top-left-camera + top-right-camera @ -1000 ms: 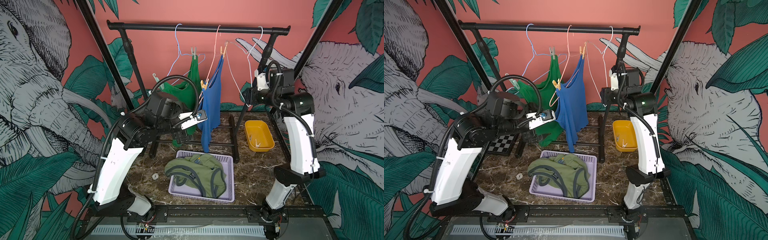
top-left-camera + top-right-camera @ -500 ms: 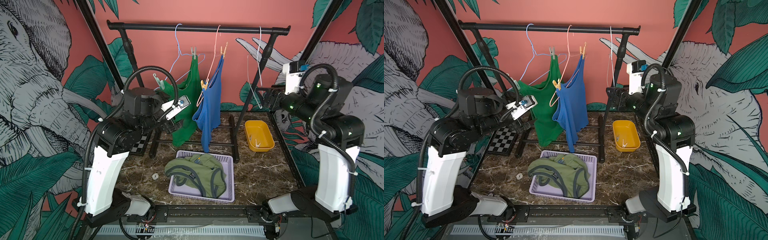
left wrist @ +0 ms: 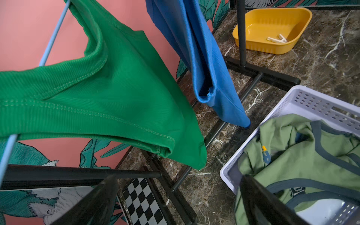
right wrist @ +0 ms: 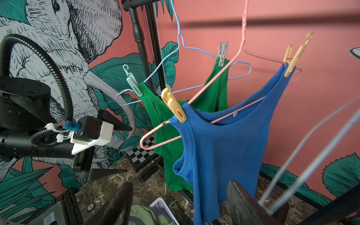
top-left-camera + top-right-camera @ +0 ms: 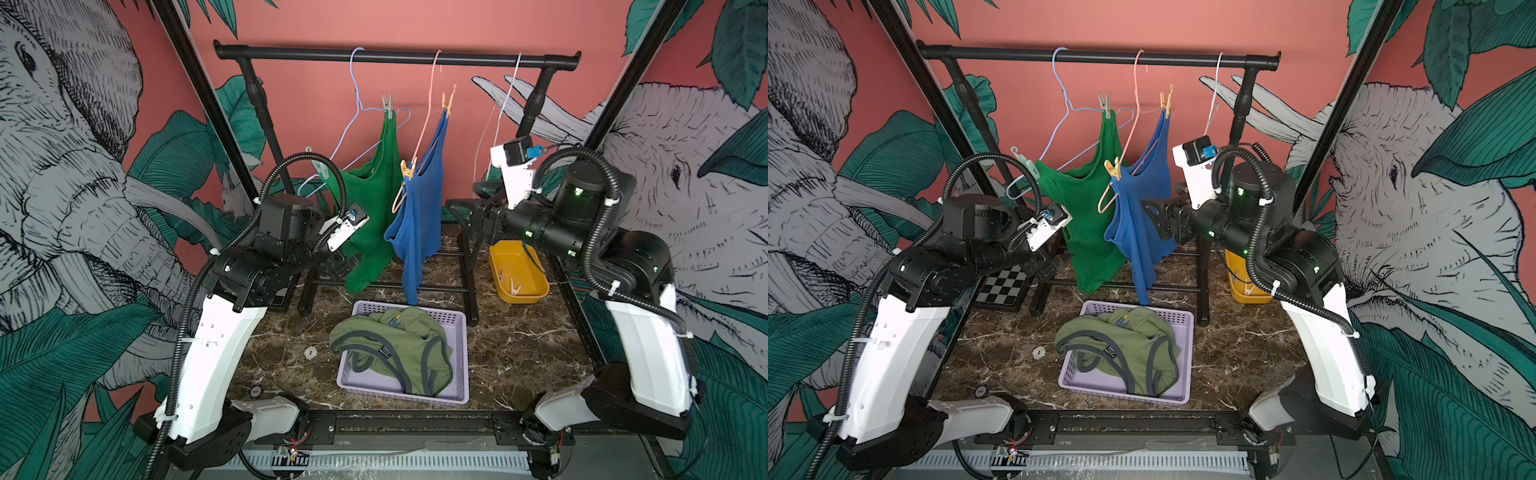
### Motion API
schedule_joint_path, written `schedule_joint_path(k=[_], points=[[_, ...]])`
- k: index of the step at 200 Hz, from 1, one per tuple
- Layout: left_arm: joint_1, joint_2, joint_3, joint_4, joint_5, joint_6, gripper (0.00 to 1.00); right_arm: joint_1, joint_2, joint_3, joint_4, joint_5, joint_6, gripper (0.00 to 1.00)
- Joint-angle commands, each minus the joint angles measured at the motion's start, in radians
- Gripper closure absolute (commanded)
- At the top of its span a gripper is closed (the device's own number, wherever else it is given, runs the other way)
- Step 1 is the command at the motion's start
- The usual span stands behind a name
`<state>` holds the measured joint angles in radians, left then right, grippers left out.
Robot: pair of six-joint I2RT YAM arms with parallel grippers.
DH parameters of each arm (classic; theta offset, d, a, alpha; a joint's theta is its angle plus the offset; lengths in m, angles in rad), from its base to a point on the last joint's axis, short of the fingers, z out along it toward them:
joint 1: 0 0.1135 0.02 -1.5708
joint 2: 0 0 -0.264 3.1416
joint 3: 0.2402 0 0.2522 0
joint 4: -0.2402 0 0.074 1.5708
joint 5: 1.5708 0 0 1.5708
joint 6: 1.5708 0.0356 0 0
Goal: Remove the clothespins securing tank tops to the hanger
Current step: Pick up the hanger from the clothesline.
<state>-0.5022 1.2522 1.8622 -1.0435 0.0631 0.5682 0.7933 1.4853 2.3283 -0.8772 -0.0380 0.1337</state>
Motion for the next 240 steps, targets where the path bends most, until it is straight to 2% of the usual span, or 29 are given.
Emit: schedule_joint_path(k=[1,58,114,137,162,192,204,224,240], points=[[0.007,-0.028,0.017,0.017,0.043,-0.009,0.01,0.069,0.038,-0.003,0.098,0.139,-0.034,0.24],[0.008,-0.054,0.000,0.001,0.101,0.010,0.01,0.207,0.141,-0.055,0.260,0.365,-0.045,0.24],[0.008,-0.094,-0.008,-0.003,0.108,0.038,0.01,0.241,0.223,-0.050,0.322,0.532,-0.052,0.26],[0.007,-0.094,-0.009,-0.004,0.119,0.043,0.01,0.241,0.255,-0.018,0.285,0.635,-0.031,0.32],[0.007,-0.091,-0.009,-0.009,0.128,0.051,0.01,0.239,0.215,-0.077,0.289,0.697,-0.026,0.41],[0.008,-0.086,0.003,-0.018,0.138,0.053,0.01,0.228,0.125,-0.207,0.317,0.703,-0.021,0.60],[0.008,-0.086,0.009,-0.022,0.142,0.055,0.01,0.218,0.056,-0.242,0.313,0.697,-0.013,0.63],[0.007,-0.085,0.015,-0.028,0.153,0.058,0.01,0.195,0.005,-0.270,0.285,0.656,0.004,0.64],[0.007,-0.082,0.020,-0.030,0.156,0.058,0.01,0.140,-0.007,-0.246,0.218,0.560,0.056,0.59]])
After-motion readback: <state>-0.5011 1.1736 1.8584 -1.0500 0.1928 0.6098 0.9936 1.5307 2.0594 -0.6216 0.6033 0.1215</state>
